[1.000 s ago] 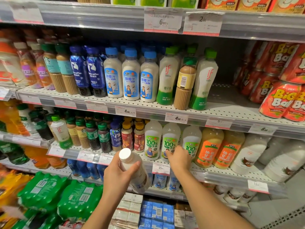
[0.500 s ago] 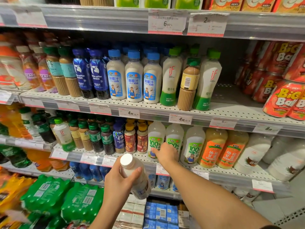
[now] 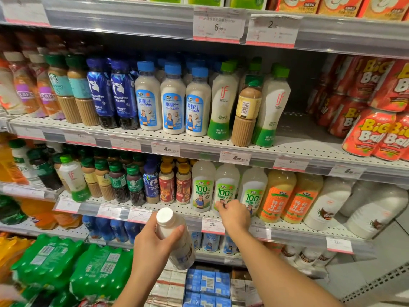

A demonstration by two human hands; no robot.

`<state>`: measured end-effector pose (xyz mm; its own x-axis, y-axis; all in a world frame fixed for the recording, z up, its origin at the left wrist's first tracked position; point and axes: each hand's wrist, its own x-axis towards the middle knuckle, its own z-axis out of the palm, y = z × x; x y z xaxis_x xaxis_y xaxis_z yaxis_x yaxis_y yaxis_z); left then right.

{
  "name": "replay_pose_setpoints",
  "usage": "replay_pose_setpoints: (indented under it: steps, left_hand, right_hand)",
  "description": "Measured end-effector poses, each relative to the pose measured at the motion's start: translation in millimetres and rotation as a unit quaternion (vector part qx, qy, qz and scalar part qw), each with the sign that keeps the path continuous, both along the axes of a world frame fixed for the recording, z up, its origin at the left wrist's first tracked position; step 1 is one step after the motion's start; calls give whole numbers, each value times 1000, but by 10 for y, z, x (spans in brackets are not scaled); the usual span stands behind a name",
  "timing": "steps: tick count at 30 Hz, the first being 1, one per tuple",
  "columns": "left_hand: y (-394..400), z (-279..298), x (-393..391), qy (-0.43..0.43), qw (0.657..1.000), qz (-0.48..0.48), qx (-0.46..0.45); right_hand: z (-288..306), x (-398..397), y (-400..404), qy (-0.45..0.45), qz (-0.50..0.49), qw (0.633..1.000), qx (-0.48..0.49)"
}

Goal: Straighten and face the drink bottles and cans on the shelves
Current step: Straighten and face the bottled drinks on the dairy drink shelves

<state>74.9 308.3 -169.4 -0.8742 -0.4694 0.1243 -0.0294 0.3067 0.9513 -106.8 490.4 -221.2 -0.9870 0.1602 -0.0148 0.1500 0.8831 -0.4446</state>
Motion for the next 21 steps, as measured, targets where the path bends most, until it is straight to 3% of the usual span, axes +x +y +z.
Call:
replay_pose_setpoints:
  steps: [11,16,21]
  left_hand:
    - [206,4,-97,-6,999,-39,-25]
    - [380,20,-224,-11,998,-49,-45]
    - [789,99,-497,-7,994,-78,-72]
  right_hand:
    - [35,83,403,18,-22,1000,-12]
    - [51,394,735,-1,112,981,-157]
    - [268,831,1022,-63,213,951,-213]
